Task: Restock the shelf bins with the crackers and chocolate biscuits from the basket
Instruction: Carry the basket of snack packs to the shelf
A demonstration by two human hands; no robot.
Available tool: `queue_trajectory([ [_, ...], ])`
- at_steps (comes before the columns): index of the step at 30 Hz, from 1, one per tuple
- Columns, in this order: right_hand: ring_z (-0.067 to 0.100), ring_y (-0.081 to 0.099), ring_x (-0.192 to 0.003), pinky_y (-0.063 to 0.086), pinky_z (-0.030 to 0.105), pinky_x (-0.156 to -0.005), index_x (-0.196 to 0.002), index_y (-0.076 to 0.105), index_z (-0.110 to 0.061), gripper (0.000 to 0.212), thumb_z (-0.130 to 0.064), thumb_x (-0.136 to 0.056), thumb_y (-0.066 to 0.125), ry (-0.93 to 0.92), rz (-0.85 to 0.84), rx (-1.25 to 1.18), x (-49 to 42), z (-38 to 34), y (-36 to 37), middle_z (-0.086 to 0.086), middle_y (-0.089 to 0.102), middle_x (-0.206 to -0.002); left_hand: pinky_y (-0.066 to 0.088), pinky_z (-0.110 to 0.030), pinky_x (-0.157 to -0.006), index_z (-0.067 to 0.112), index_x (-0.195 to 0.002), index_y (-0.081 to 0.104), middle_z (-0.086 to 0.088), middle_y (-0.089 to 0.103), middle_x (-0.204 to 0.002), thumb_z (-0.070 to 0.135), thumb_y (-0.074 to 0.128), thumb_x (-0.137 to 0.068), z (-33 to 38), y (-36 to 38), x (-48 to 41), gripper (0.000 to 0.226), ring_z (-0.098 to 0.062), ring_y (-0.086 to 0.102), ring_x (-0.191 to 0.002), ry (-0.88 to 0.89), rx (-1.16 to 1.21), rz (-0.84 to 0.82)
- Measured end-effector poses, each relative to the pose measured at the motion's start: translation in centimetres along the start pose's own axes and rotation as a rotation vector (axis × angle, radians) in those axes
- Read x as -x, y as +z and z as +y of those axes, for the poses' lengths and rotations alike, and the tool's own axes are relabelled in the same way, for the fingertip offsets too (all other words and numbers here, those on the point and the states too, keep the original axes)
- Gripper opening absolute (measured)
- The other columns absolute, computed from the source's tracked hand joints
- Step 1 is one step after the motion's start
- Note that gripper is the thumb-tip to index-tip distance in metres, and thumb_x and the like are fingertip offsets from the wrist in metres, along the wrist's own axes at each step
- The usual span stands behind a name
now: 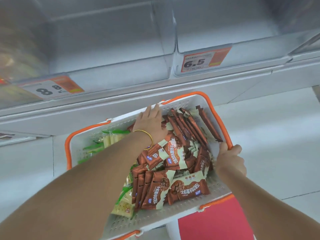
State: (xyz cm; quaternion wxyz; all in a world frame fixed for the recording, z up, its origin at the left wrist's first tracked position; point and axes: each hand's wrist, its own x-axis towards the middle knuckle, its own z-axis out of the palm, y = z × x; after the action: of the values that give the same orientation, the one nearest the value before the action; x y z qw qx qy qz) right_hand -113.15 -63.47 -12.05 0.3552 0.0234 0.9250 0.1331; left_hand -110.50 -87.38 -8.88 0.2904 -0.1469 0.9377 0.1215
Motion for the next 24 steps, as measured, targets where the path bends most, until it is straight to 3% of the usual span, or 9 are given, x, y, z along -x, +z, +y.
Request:
queue_trajectory([
  [3,0.038,0.049,-0.112,0.053,0.048,-0.086,-0.133,0.013,-0.016,0.070,0.004,-0.081,0.056,-0.038,-0.022,-0.006,0.4,0.3,-0.5,0.024,0.008,-0.138,0.005,-0.041,-0.120,0.013,-0.151,0.005,-0.004,-0.006,-0.159,0.036,0.038,-0.095,0.7,0.7,1.1,0.070,-0.021,-0.008,-0.146,-0.093,0.055,0.063],
  [5,0.043,0.025,-0.134,0.042,0.054,-0.100,-0.135,0.015,-0.020,0.067,0.004,-0.083,0.051,-0.094,0.008,0.009,0.8,0.8,-1.2,0.022,-0.008,-0.149,0.006,-0.040,-0.119,0.012,-0.151,0.008,-0.005,-0.004,-0.160,0.035,0.039,-0.095,1.1,1.5,2.0,0.068,-0.021,-0.005,-0.146,-0.193,0.115,0.108],
  [7,0.043,0.007,-0.142,0.027,0.056,-0.109,-0.132,0.025,-0.021,0.055,0.002,-0.086,0.046,-0.311,0.209,0.001,2.2,0.6,-2.3,0.017,-0.009,-0.155,0.006,-0.040,-0.119,0.012,-0.151,0.006,-0.006,-0.004,-0.159,0.034,0.039,-0.095,1.5,2.0,3.1,0.068,-0.022,-0.005,-0.146,-0.282,0.163,0.108],
  [9,0.039,0.007,-0.144,0.017,0.055,-0.114,-0.132,0.035,-0.018,0.048,-0.002,-0.088,0.046,-0.658,0.427,-0.114,3.0,-1.5,-3.9,0.015,0.008,-0.157,0.006,-0.039,-0.119,0.012,-0.151,0.005,-0.006,-0.005,-0.159,0.035,0.039,-0.096,1.4,2.5,4.0,0.069,-0.022,-0.005,-0.146,-0.344,0.162,0.123],
  [12,0.035,0.010,-0.145,0.012,0.053,-0.116,-0.137,0.034,-0.017,0.049,-0.008,-0.091,0.046,-0.947,0.444,-0.062,2.9,-7.4,-6.4,0.011,0.017,-0.156,0.007,-0.039,-0.119,0.011,-0.151,0.009,-0.007,0.000,-0.159,0.034,0.040,-0.095,0.5,2.7,4.7,0.067,-0.023,-0.002,-0.146,-0.413,0.168,0.183],
  [16,0.036,0.007,-0.145,0.009,0.056,-0.116,-0.146,0.022,-0.019,0.056,-0.014,-0.094,0.043,-1.020,0.462,0.138,1.0,-12.8,-7.4,0.011,0.012,-0.157,0.008,-0.039,-0.118,0.013,-0.150,0.012,-0.007,0.001,-0.159,0.031,0.039,-0.095,-1.2,2.8,4.6,0.064,-0.023,-0.002,-0.146,-0.459,0.190,0.259],
  [19,0.036,0.012,-0.143,0.009,0.059,-0.115,-0.147,0.021,-0.024,0.054,-0.025,-0.097,0.042,-1.021,0.484,0.222,-0.3,-14.2,-7.3,0.010,0.014,-0.157,0.008,-0.039,-0.119,0.012,-0.150,0.010,-0.008,0.002,-0.159,0.032,0.036,-0.096,-2.2,3.0,4.3,0.064,-0.022,-0.001,-0.146,-0.454,0.163,0.289],
  [24,0.034,0.018,-0.142,0.017,0.059,-0.113,-0.147,0.022,-0.027,0.049,-0.041,-0.100,0.025,-0.974,0.425,0.267,-1.0,-14.8,-7.6,0.007,0.021,-0.155,0.007,-0.042,-0.119,0.014,-0.151,0.008,-0.006,0.001,-0.160,0.035,0.031,-0.098,-2.4,3.5,4.2,0.062,-0.021,-0.001,-0.147,-0.410,0.133,0.272],
])
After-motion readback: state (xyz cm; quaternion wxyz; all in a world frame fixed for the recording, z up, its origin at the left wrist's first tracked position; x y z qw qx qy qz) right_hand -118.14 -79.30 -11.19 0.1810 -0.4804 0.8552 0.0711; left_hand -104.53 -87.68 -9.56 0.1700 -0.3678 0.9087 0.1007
